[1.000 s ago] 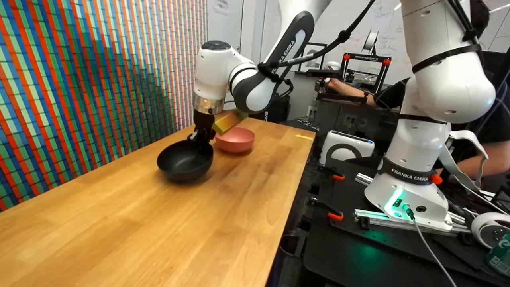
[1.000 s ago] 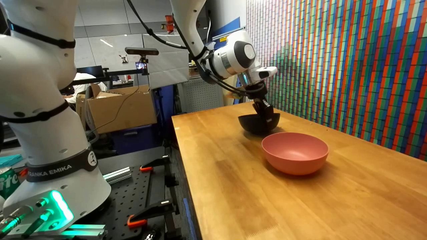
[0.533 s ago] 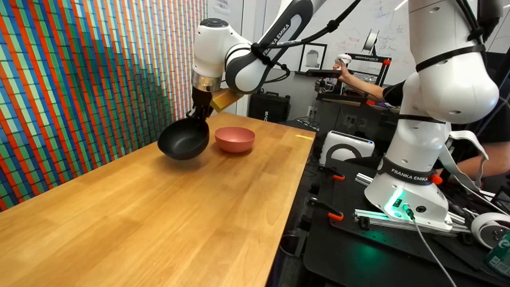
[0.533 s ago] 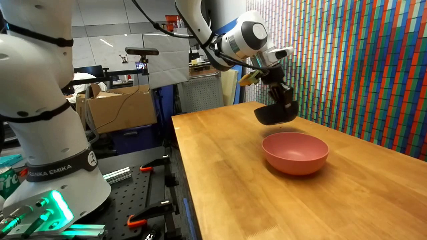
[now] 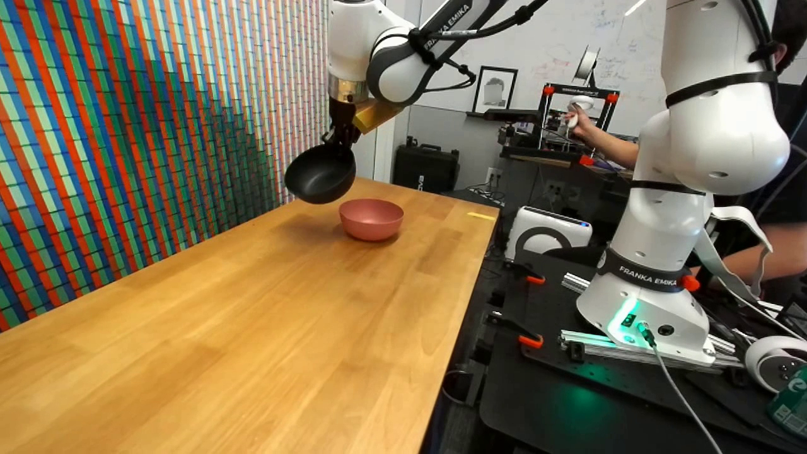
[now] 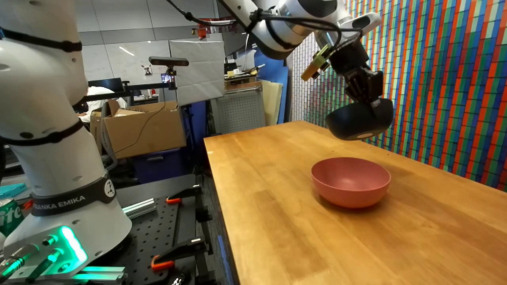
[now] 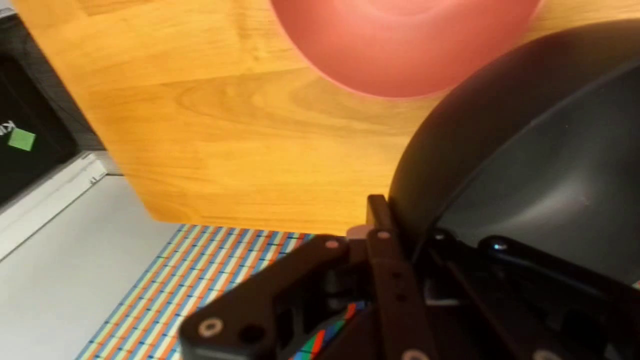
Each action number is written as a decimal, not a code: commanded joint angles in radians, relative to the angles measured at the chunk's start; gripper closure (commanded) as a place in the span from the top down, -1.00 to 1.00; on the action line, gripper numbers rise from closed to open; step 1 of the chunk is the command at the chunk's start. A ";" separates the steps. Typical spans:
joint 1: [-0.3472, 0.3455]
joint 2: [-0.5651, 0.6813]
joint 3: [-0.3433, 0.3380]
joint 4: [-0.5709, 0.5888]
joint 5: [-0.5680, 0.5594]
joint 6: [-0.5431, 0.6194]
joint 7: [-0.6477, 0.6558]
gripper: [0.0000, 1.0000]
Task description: Get the black bowl from the table and stack it in the peach-colored bowl
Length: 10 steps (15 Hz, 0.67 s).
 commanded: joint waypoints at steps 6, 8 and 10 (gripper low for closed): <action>-0.154 -0.259 -0.020 -0.176 0.111 -0.092 -0.165 -0.97; -0.186 -0.301 -0.022 -0.237 0.180 -0.047 -0.207 -0.97; -0.211 -0.335 -0.024 -0.298 0.226 0.007 -0.233 -0.97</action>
